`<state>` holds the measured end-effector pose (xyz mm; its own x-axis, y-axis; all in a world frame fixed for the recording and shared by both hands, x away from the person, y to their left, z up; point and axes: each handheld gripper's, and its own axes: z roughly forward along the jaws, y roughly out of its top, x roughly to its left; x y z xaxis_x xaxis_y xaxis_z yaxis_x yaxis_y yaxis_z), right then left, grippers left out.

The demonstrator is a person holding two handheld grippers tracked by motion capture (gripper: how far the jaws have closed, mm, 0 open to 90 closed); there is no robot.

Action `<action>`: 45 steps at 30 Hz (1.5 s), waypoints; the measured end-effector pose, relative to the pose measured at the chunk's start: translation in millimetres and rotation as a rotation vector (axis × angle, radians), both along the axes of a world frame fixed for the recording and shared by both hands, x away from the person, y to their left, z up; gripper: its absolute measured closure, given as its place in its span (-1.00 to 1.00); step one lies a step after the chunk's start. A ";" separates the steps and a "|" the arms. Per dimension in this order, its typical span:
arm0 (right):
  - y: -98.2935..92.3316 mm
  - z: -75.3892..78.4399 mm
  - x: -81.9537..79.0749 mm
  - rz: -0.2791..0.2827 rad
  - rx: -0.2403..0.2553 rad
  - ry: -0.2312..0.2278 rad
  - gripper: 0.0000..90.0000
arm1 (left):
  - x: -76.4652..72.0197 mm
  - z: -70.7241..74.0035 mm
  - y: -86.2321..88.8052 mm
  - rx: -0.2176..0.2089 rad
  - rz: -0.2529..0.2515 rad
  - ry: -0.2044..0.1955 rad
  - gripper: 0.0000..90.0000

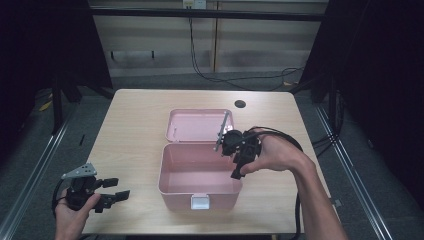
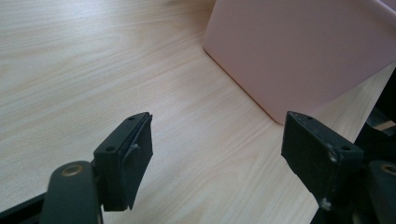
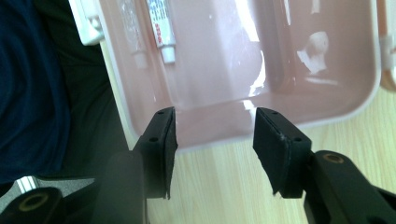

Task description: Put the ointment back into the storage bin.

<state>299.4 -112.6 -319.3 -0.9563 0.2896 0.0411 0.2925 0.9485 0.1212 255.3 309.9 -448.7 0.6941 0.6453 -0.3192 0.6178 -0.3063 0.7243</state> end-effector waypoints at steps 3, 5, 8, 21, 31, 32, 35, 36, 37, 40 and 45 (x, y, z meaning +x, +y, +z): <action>-13.4 0.9 -4.6 -0.025 0.015 -0.011 0.10 | 0.5 -0.2 0.0 0.005 -0.005 -0.003 -0.45; -16.3 1.1 -5.5 -0.034 0.018 -0.013 0.09 | 0.4 -0.3 -0.2 0.002 -0.005 -0.002 -0.45; -29.7 -0.9 -8.5 -0.057 0.031 -0.016 0.08 | -0.1 -0.3 -0.8 -0.001 -0.006 0.000 -0.45; -73.1 -35.5 -20.5 -0.149 0.079 0.001 0.04 | -0.1 -0.5 -1.1 0.003 -0.004 0.001 -0.45; -87.2 -61.1 -21.6 -0.232 0.058 -0.003 0.11 | 1.1 -0.5 -1.2 0.003 -0.006 0.001 -0.45; -88.6 -63.3 -21.9 -0.244 0.059 -0.004 0.11 | 1.1 -0.5 -1.2 0.003 -0.006 0.001 -0.45; -93.5 -70.7 -21.7 -0.283 0.056 -0.008 0.10 | 1.1 -0.8 -1.8 0.005 -0.001 0.004 -0.44; -95.1 -72.6 -21.5 -0.285 0.058 -0.012 0.10 | 1.1 -0.7 -1.6 0.003 -0.002 0.005 -0.44; -96.7 -74.8 -21.5 -0.294 0.059 -0.013 0.10 | 1.1 -0.7 -1.5 0.003 0.000 0.005 -0.44; -101.8 -81.5 -20.8 -0.329 0.064 -0.015 0.10 | 1.5 -1.2 -1.7 0.011 0.001 0.004 -0.44; -110.6 -93.8 -16.1 -0.430 0.122 -0.039 0.03 | 0.7 -1.2 -1.8 0.013 0.003 0.002 -0.44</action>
<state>283.2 -223.2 -413.2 -0.7513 0.6567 0.0657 0.6503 0.7196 0.2435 256.0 308.1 -449.8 0.6917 0.6513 -0.3121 0.6200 -0.3138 0.7192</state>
